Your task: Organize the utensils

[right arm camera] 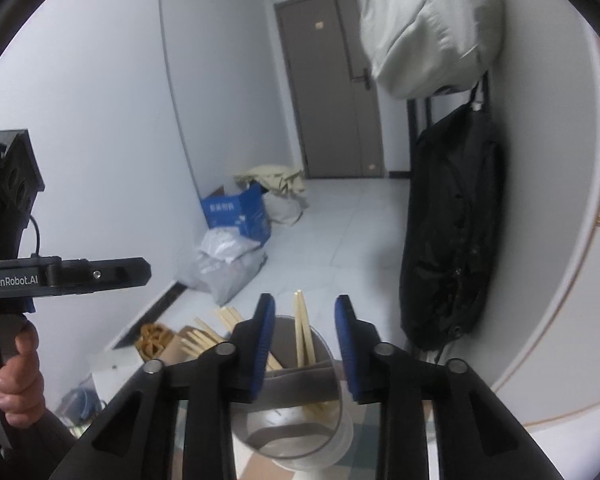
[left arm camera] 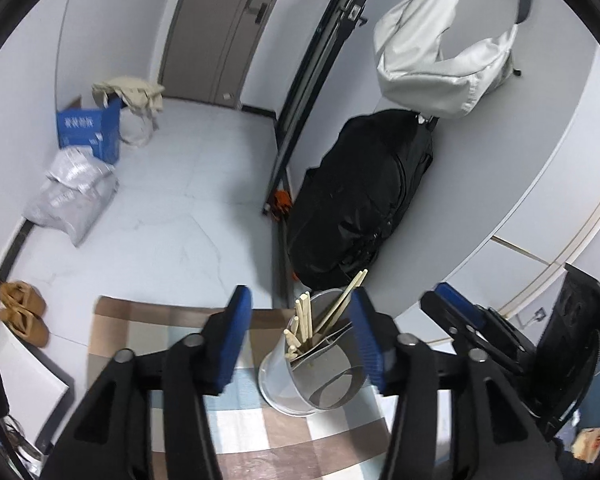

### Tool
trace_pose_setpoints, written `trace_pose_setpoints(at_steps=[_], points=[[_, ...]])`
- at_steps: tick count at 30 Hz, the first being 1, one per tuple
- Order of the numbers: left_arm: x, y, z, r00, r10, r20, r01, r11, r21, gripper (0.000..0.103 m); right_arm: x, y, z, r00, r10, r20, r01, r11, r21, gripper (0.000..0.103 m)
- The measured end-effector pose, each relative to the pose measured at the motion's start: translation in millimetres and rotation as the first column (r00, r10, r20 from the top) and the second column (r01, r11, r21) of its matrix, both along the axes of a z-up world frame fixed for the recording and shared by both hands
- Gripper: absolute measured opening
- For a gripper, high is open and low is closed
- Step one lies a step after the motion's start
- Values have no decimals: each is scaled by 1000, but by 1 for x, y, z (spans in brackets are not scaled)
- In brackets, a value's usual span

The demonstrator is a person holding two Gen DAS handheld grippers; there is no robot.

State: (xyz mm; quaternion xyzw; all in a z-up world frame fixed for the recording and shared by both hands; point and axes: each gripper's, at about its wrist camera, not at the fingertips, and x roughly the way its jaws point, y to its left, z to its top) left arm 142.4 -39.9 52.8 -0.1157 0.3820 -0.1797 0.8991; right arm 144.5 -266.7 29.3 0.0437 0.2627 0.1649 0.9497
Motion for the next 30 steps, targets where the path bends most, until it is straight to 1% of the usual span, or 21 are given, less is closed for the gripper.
trace_pose_setpoints(at_steps=[1, 2, 3, 6, 8, 9, 10, 12, 14, 16, 18, 20, 21, 23, 25, 27, 30], points=[[-4, 0, 2, 1000, 7, 15, -7, 1000, 11, 56, -5, -1, 3, 1000, -5, 8, 5, 1000, 5, 38], [-10, -2, 6, 999, 15, 33, -16, 1000, 24, 61, -14, -1, 7, 1000, -11, 23, 10, 1000, 11, 42], [-15, -4, 10, 999, 21, 48, -23, 999, 40, 65, -19, -1, 10, 999, -14, 35, 14, 1000, 13, 44], [-31, -7, 19, 996, 31, 84, -37, 996, 79, 67, -39, 0, 21, 997, -27, 76, 25, 1000, 18, 51], [-40, -9, 24, 994, 35, 103, -44, 995, 87, 68, -54, 1, 27, 994, -35, 105, 32, 999, 26, 61], [-45, -9, 26, 992, 42, 115, -52, 995, 91, 70, -60, 1, 30, 992, -38, 118, 35, 999, 29, 64], [-51, -9, 28, 990, 50, 128, -62, 994, 94, 72, -65, 1, 32, 991, -42, 130, 39, 999, 31, 68], [-61, -7, 32, 985, 72, 158, -87, 992, 92, 86, -78, 1, 36, 987, -52, 155, 47, 998, 36, 72], [-72, -3, 36, 976, 94, 196, -114, 989, 93, 88, -90, 1, 40, 983, -57, 175, 50, 998, 44, 79], [-80, -3, 39, 970, 102, 220, -126, 987, 101, 89, -100, 1, 42, 979, -59, 195, 50, 997, 53, 80], [-89, -2, 41, 963, 112, 245, -142, 984, 110, 96, -111, 2, 43, 975, -59, 213, 49, 997, 55, 83], [-96, -1, 43, 955, 124, 269, -159, 981, 113, 99, -119, 2, 44, 972, -63, 227, 52, 997, 53, 86], [-100, -1, 43, 952, 125, 278, -162, 980, 113, 100, -125, 3, 44, 970, -66, 236, 55, 997, 55, 87], [-109, -1, 43, 946, 131, 297, -172, 978, 117, 100, -135, 4, 44, 965, -70, 251, 56, 996, 65, 96], [-117, -1, 44, 941, 131, 312, -176, 977, 123, 100, -147, 4, 44, 958, -80, 277, 61, 995, 77, 101], [-126, 0, 42, 936, 132, 325, -181, 975, 127, 100, -155, 5, 44, 952, -81, 297, 58, 995, 86, 103], [-138, 2, 40, 925, 141, 353, -199, 971, 132, 100, -165, 7, 41, 945, -82, 315, 57, 995, 87, 103]])
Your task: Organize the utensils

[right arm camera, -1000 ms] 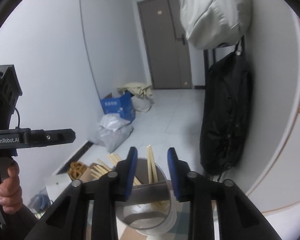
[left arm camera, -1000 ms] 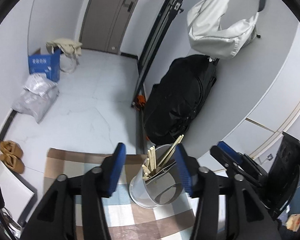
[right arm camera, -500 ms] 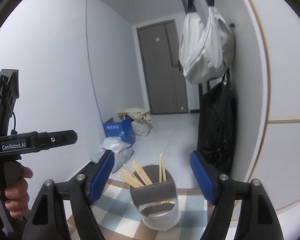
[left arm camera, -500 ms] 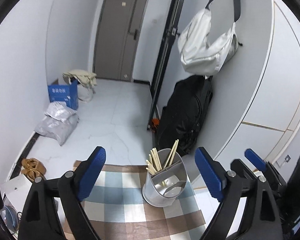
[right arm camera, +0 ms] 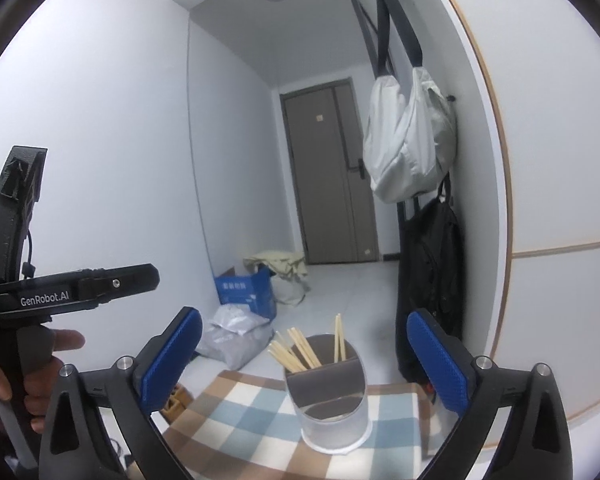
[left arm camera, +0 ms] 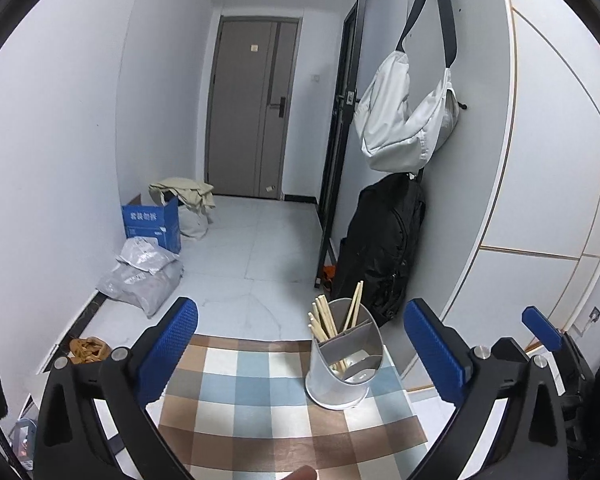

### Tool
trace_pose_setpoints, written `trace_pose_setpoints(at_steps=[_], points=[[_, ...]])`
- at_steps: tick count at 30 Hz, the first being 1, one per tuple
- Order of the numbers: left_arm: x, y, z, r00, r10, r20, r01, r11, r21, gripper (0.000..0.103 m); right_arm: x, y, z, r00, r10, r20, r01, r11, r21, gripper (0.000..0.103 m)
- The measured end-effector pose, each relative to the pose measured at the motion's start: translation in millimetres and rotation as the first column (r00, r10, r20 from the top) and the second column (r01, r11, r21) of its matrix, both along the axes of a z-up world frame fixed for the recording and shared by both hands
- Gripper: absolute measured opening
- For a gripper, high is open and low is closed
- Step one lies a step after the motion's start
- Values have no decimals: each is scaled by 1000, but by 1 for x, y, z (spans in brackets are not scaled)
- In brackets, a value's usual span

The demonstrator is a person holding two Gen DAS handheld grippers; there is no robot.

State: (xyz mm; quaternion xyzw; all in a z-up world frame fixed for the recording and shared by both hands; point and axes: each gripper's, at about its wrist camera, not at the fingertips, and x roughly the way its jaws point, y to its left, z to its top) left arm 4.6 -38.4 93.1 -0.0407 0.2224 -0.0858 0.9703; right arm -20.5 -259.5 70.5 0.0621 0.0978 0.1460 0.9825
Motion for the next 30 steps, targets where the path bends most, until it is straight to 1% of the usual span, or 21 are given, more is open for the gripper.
trace_pose_setpoints(at_steps=[7, 13, 17, 22, 26, 30], points=[[-19, 7, -12, 999, 36, 41, -36, 999, 1, 100, -17, 4, -13, 1000, -25, 13, 25, 1000, -8, 103], [-28, 11, -29, 995, 73, 66, -74, 997, 14, 100, -23, 3, -33, 998, -59, 17, 59, 998, 3, 103], [-27, 14, -43, 994, 84, 63, -86, 996, 21, 100, -23, 8, -50, 998, -70, 1, 70, 998, -2, 103], [-23, 11, -63, 993, 94, 71, -98, 994, 51, 100, -21, 13, -66, 996, -85, -11, 85, 996, -27, 103], [-18, 13, -81, 993, 103, 61, -106, 993, 49, 100, -21, 13, -77, 995, -101, -19, 100, 994, -37, 103], [-13, 8, -92, 993, 101, 53, -105, 991, 78, 100, -20, 11, -88, 993, -111, -44, 109, 993, -49, 103]])
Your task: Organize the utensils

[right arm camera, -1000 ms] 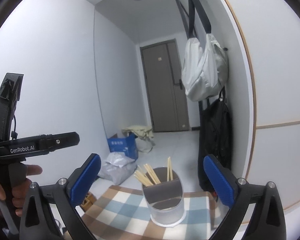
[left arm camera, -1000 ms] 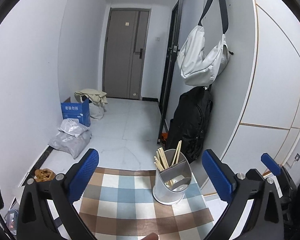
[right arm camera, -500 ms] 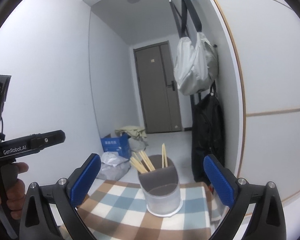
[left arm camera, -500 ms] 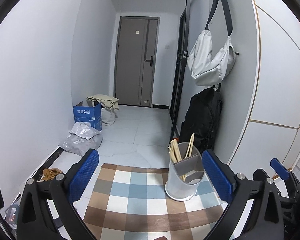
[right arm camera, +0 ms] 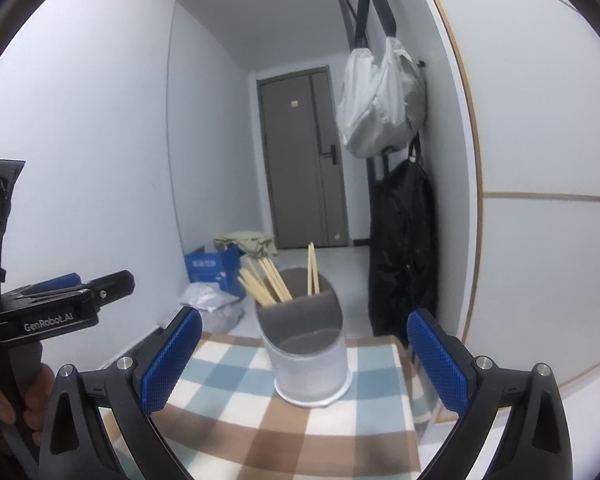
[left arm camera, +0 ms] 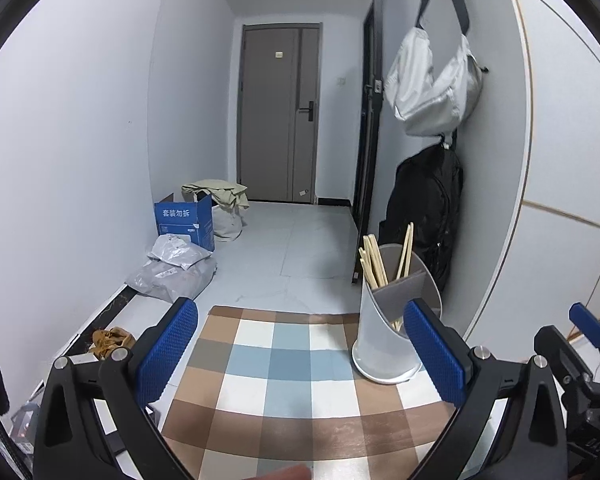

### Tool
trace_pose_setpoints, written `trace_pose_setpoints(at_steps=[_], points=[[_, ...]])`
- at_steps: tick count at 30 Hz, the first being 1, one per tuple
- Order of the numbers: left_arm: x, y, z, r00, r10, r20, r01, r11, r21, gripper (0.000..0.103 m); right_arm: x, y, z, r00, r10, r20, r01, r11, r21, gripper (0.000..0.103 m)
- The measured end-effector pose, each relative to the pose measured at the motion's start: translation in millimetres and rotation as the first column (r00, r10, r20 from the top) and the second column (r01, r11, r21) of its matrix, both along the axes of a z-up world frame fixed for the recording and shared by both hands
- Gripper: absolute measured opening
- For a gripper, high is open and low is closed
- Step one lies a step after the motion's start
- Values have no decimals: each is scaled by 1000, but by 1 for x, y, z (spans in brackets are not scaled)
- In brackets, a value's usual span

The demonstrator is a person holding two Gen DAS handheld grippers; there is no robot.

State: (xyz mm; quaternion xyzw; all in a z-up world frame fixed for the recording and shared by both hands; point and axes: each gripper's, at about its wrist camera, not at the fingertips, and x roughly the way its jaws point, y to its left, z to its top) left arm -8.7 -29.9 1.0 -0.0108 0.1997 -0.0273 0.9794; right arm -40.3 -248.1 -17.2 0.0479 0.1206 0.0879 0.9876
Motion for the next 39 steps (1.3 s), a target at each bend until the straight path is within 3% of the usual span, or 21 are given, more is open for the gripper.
trace_pose_setpoints(at_steps=[39], points=[[1, 3, -1, 1000, -11, -22, 10, 999, -37, 100, 0, 0, -6, 999, -26, -23, 26, 1000, -17, 103]])
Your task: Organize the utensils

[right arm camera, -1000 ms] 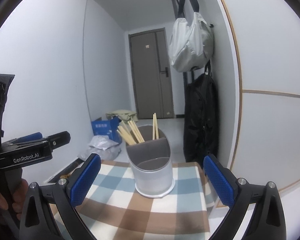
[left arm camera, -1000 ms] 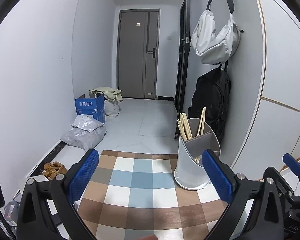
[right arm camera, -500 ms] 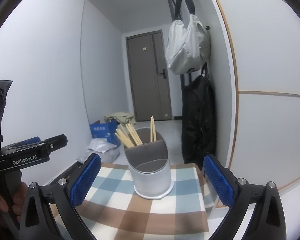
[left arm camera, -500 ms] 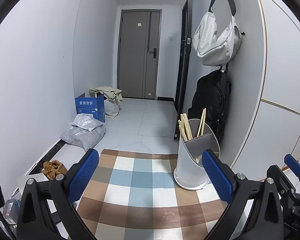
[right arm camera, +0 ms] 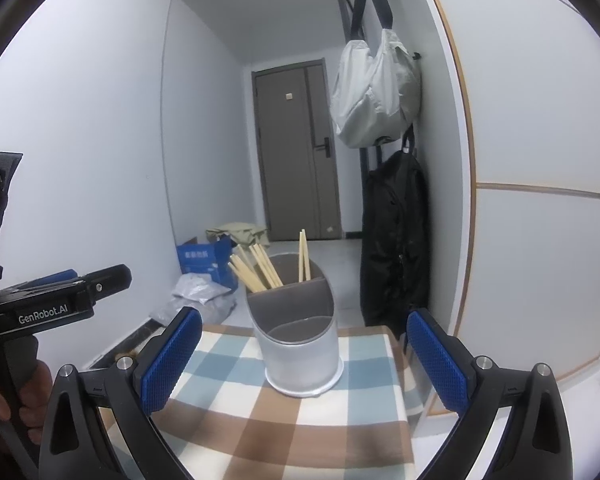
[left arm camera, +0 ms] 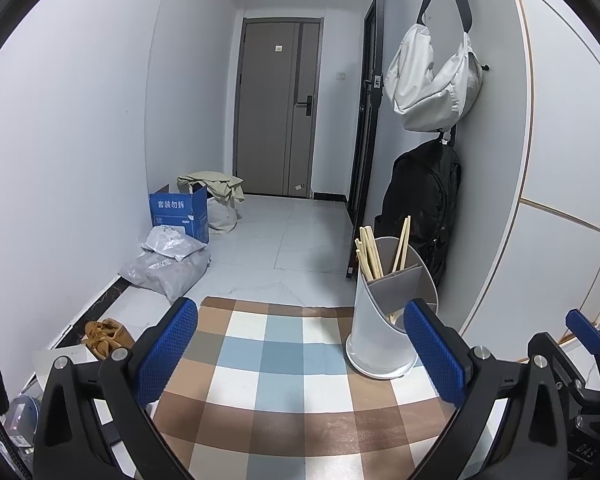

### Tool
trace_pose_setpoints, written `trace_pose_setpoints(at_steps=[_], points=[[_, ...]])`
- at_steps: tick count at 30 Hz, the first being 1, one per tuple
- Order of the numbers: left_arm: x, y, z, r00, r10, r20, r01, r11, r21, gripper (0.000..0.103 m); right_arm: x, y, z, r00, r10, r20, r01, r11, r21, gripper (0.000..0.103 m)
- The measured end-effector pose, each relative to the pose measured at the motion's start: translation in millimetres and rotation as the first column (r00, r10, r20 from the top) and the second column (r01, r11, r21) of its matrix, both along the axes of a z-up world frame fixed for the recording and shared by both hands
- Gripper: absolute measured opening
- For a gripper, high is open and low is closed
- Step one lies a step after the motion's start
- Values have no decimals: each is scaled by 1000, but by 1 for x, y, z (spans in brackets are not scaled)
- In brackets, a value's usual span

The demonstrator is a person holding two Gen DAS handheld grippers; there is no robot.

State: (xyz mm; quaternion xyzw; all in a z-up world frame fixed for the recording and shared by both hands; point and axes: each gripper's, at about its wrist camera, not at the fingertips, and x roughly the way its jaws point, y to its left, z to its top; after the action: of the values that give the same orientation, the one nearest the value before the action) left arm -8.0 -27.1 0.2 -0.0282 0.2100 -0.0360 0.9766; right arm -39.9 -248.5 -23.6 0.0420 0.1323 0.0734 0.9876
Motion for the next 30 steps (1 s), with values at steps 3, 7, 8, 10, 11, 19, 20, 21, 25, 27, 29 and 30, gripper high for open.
trace_pose_setpoints(at_steps=[3, 7, 8, 10, 11, 19, 20, 21, 25, 27, 29, 30], points=[[0, 1, 0, 1000, 1, 1, -1, 1000, -6, 100, 1, 0, 0, 1000, 0, -2, 0, 1000, -1, 103], [-1, 3, 1, 1000, 11, 8, -11, 1000, -14, 100, 1, 0, -1, 1000, 0, -2, 0, 1000, -1, 103], [-1, 3, 1, 1000, 12, 6, -12, 1000, -16, 100, 1, 0, -1, 1000, 0, -2, 0, 1000, -3, 103], [0, 3, 1, 1000, 11, 3, -11, 1000, -18, 100, 1, 0, -1, 1000, 1, -3, -1, 1000, -5, 103], [0, 3, 1, 1000, 10, 1, -10, 1000, -18, 100, 2, -1, -2, 1000, 1, -5, -1, 1000, -6, 103], [0, 2, 1, 1000, 5, 1, -5, 1000, -13, 100, 3, -2, -3, 1000, 0, -5, 0, 1000, -6, 103], [0, 2, 1, 1000, 4, 0, -4, 1000, -16, 100, 3, -2, -3, 1000, 0, -5, 0, 1000, -6, 103], [0, 3, 2, 1000, 2, -3, -2, 1000, -22, 100, 3, -2, -3, 1000, 0, -5, 0, 1000, -7, 103], [0, 5, 1, 1000, 6, -9, -7, 999, -38, 100, 3, -2, -3, 1000, 0, -5, 0, 1000, -7, 103], [1, 5, 1, 1000, 6, -12, -7, 999, -37, 100, 2, -1, -3, 1000, -1, -6, 1, 1000, -8, 103], [0, 4, 1, 1000, 6, -10, -7, 999, -34, 100, 2, -1, -3, 1000, -2, -6, 2, 1000, -8, 103], [0, 4, 1, 1000, 5, -9, -6, 999, -31, 100, 2, -2, -4, 1000, -2, -6, 2, 1000, -8, 103]])
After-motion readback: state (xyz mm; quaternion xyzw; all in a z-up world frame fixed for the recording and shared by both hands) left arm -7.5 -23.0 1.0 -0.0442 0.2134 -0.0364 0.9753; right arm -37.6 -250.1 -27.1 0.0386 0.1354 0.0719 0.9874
